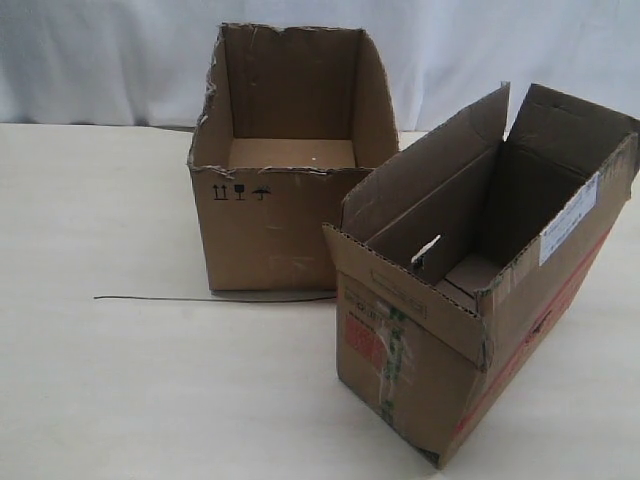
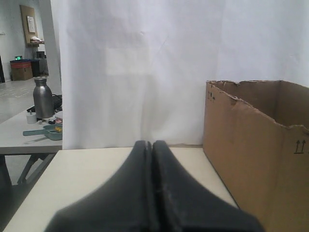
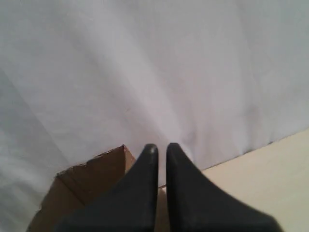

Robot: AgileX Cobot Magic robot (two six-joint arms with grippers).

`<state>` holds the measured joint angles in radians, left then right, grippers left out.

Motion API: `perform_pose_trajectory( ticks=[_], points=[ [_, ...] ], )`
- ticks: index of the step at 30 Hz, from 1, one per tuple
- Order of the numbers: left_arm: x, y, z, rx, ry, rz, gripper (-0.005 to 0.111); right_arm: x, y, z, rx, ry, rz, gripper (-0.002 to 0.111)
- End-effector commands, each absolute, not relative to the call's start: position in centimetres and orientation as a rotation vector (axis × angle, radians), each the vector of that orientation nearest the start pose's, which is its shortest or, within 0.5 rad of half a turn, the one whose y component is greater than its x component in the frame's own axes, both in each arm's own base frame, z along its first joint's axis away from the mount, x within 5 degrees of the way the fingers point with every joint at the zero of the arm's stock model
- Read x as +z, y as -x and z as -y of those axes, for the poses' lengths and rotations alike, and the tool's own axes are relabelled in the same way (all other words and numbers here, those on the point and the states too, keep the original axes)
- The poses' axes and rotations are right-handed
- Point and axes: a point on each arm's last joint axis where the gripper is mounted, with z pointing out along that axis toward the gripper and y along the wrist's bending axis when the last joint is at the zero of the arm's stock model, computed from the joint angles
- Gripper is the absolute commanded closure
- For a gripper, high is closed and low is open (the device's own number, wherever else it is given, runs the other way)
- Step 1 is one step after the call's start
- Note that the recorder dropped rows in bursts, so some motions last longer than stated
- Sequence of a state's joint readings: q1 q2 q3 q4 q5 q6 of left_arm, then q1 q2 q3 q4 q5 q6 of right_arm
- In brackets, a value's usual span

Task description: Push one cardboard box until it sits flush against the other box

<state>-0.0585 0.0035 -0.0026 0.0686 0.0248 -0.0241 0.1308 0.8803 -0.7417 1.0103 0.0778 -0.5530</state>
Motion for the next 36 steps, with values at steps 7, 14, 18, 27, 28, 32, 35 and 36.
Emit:
perform_pose_trajectory(
  ticks=[7, 14, 18, 27, 28, 32, 35, 36],
  points=[
    [21.2, -5.6, 0.3, -0.015, -0.072, -1.497, 0.107, 35.4, -20.1, 0.5, 0.061, -0.007, -1.989, 0.103],
    [21.2, -5.6, 0.3, -0.015, -0.072, -1.497, 0.107, 32.1, -18.0, 4.6, -0.095, -0.359, -2.351, 0.103],
    [21.2, -5.6, 0.3, -0.015, -0.072, -1.497, 0.107, 29.8, -18.2, 3.0, 0.165, -0.37, -2.495, 0.103],
    [21.2, -5.6, 0.3, -0.017, -0.07, -1.497, 0.107, 20.6, -16.5, 0.5, 0.59, -0.648, -2.356, 0.103],
    [21.2, -5.6, 0.3, -0.017, -0.07, -1.497, 0.107, 19.4, -16.2, 0.3, 0.622, -0.703, -2.333, 0.103],
    [21.2, -5.6, 0.3, -0.017, -0.07, -1.497, 0.107, 17.4, -17.0, -0.3, 0.769, -0.734, -2.344, 0.103],
    [21.2, -5.6, 0.3, -0.017, -0.07, -1.497, 0.107, 16.2, -17.9, -0.6, 0.844, -0.709, -2.367, 0.103],
    [21.2, -5.6, 0.3, -0.017, -0.07, -1.497, 0.107, 15.7, -18.1, -0.5, 0.846, -0.716, -2.387, 0.103]
  ],
)
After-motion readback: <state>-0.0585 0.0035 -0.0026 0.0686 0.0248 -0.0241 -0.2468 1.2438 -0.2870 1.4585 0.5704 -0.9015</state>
